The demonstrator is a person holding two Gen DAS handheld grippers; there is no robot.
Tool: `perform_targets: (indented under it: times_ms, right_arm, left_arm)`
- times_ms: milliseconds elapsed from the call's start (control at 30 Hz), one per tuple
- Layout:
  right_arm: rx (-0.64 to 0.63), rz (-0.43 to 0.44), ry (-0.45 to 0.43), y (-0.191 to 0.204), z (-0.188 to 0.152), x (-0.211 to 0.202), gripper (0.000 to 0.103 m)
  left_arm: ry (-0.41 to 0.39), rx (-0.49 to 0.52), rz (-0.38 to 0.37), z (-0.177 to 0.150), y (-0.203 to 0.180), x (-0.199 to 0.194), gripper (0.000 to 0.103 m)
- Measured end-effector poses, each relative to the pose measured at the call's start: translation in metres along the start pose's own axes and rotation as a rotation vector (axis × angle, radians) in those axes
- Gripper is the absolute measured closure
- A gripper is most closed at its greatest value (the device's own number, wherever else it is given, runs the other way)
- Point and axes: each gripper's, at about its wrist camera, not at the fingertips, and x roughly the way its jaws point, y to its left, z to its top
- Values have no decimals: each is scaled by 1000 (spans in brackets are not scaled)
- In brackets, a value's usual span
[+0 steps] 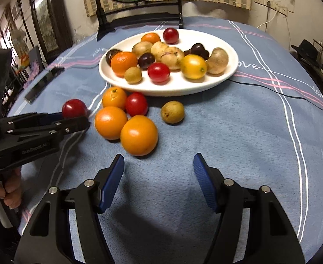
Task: Organize fruits
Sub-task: 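Grasp large red plum with left tool while right tool grasps an orange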
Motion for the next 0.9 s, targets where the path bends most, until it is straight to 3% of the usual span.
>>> perform_targets:
  times_ms: [500,567,733,900]
  right_arm:
    - [-69,-36,36,20,19,20,37]
    - [-75,-42,30,21,20,20,42]
    - [-68,-25,14,19,21,17,64]
    - [-30,-1,4,10,15,9,64]
  left_arm:
    - [-4,-3,-7,-2,2,-1,64]
    - [-4,-3,-6,-2,2,0,64]
    - [-3,1,-2,-2,1,0,64]
    - [-2,7,7,-2,0,1,64]
